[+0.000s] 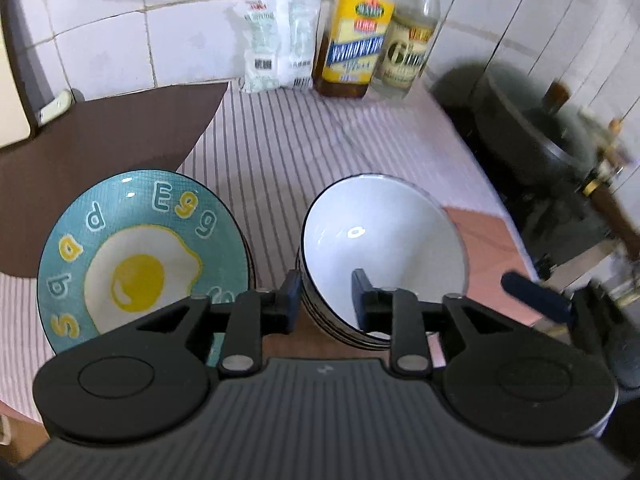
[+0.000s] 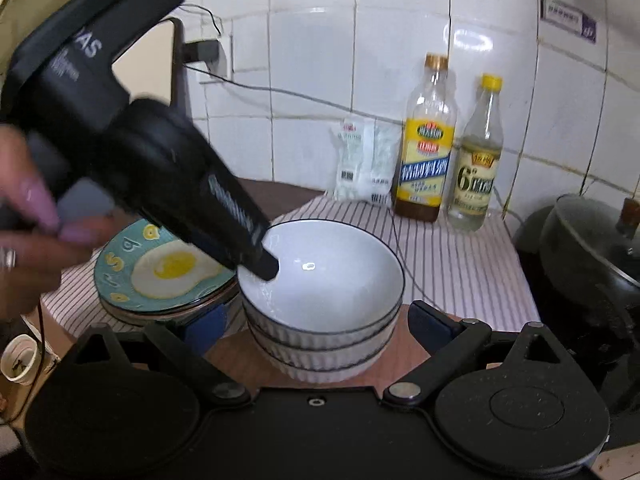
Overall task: Organize plates and bowls
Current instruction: 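Lower the third bowl into the nested bowls with both grippers, then open both grippers and move them down to the bowl stack's base, then close both grippers on the rim of the three-bowl stack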
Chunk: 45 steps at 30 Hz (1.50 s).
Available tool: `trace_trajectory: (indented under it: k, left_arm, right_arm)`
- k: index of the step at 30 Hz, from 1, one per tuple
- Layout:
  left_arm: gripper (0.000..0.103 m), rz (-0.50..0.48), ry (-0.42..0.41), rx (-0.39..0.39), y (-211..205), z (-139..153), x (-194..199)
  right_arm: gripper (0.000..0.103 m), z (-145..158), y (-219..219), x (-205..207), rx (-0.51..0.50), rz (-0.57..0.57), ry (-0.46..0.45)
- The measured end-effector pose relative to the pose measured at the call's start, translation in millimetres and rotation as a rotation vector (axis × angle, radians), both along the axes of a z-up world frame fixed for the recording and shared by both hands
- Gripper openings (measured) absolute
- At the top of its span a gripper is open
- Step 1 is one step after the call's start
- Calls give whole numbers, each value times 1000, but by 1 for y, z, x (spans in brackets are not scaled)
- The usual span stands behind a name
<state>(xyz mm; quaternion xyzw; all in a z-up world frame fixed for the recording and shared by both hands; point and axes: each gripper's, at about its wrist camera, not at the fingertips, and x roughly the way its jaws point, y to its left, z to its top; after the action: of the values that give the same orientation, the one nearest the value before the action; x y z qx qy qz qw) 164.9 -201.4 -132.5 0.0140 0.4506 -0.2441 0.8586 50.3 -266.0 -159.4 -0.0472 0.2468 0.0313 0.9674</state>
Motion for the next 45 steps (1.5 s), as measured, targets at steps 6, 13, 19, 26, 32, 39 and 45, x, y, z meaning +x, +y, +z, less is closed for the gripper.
trace_trajectory:
  k: [6,13,19,26,32,39,45]
  left_arm:
    - [41,8,-32,-110,27,10,-18]
    - [50,37,-41,-246,50,-2,-28]
    - [58,76,17,-298,51,-22,-16]
    - [61,91,172,-295,41,-44,13]
    - [61,106,215,-278,34,-53,32]
    - [54,113,221,-235,25,-56,37]
    - [36,107,214,-171,12,-59,36]
  right_arm:
    - [99,-1,10,-36,-33,19,-77]
    - [100,-23,8,-40,-14,31,-82]
    - [101,-56,-7,-11,30,4,-36]
    - [102,-80,-16,22,84,31,-12]
    - [102,-90,-14,40,66,54,-16]
    - [103,-93,-15,50,80,68,-41]
    - [103,-95,-13,57,98,61,-49]
